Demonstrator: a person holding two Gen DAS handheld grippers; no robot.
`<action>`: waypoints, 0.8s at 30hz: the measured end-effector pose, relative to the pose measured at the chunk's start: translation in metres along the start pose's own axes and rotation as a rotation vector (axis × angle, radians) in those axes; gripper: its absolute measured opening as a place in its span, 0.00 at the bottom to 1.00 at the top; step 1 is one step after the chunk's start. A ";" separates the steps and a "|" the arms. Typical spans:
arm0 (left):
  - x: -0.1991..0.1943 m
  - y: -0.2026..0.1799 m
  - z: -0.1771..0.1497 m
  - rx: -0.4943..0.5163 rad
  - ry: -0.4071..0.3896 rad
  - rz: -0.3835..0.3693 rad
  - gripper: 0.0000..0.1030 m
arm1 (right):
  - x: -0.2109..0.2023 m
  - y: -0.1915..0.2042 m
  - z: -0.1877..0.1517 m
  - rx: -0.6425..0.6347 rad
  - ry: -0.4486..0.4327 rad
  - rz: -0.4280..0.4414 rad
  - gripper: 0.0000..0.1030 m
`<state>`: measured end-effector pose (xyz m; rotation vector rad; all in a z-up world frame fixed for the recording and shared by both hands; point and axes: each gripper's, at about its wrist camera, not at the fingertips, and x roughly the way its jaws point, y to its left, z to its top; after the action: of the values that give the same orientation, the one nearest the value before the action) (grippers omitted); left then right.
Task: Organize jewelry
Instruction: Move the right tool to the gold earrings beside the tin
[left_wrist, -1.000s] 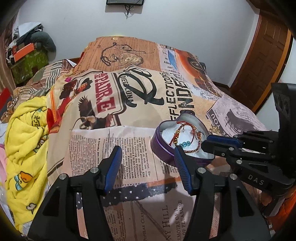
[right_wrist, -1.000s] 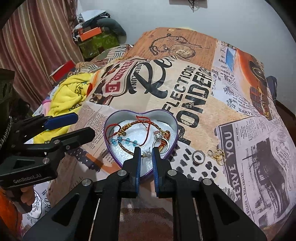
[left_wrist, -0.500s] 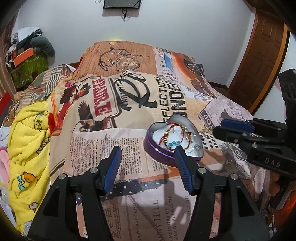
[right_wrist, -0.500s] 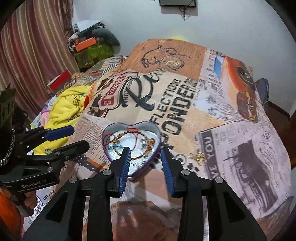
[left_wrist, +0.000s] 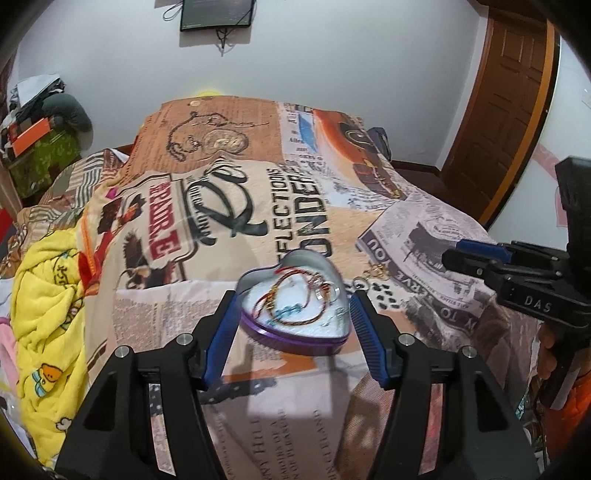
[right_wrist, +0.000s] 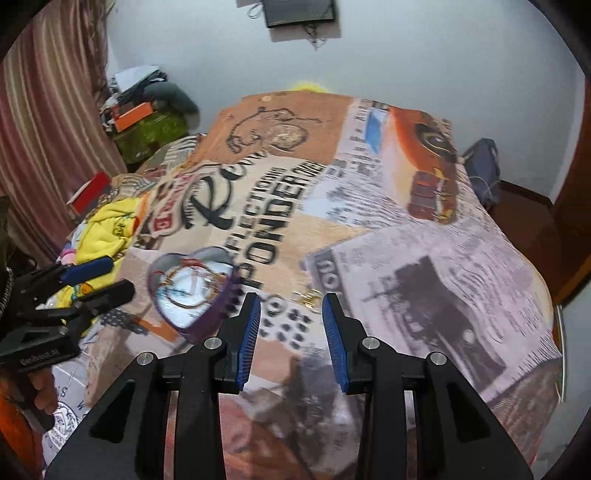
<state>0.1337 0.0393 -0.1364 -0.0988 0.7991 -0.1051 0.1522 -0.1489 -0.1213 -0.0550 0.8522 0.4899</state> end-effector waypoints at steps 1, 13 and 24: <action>0.003 -0.003 0.002 0.002 0.003 -0.006 0.59 | 0.000 -0.005 -0.002 0.005 0.004 -0.006 0.31; 0.034 -0.024 0.015 0.039 0.032 -0.041 0.59 | 0.039 -0.041 -0.018 0.052 0.120 -0.015 0.31; 0.045 -0.021 0.022 0.059 0.009 -0.033 0.59 | 0.090 -0.032 -0.009 0.005 0.208 0.050 0.31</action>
<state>0.1792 0.0134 -0.1503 -0.0561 0.8032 -0.1603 0.2097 -0.1440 -0.1977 -0.0814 1.0609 0.5351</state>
